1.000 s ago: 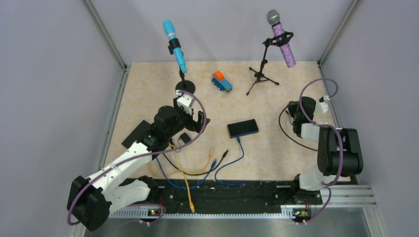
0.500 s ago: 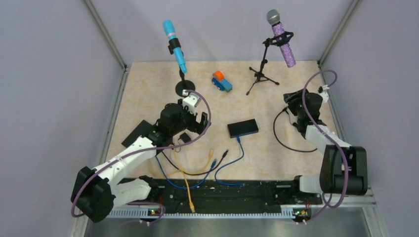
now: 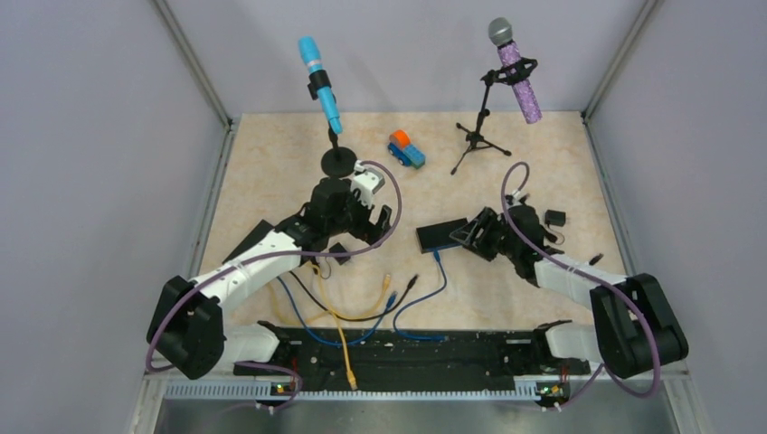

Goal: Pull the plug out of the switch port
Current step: Place the connector at the center of the board.

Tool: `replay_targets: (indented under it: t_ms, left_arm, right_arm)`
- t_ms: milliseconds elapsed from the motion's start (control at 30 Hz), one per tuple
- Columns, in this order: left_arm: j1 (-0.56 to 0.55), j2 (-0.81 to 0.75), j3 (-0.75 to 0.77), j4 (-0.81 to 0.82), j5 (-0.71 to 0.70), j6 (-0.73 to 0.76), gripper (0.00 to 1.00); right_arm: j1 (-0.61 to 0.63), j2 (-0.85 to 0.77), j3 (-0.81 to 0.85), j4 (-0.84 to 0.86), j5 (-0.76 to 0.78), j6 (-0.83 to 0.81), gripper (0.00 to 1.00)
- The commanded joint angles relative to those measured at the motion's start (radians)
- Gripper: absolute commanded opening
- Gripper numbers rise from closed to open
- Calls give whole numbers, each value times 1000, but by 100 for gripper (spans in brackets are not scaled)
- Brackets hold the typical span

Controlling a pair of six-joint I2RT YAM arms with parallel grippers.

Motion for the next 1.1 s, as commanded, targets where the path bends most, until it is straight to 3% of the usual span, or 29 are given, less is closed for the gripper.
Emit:
replay_targets:
  t_ms: [0,233,733,900,1067]
  left_arm:
    - [2,7,22,12,42,12,99]
    - [2,19,21,-2,43,7,99]
    - [2,54,20,14,62,44,99]
    - [-18,178,41,122,148,174,99]
    - [-57,382,256,9,195,332,99]
  right_arm:
    - [75,40,-13,94,-56,62,57]
    - [104,202,-74,300,-113,172,58]
    - [135,342,-133,517,-141,273,53]
    - [134,351,-136,520,-119,273,46]
    - [134,341,-138,501,-85,273,44]
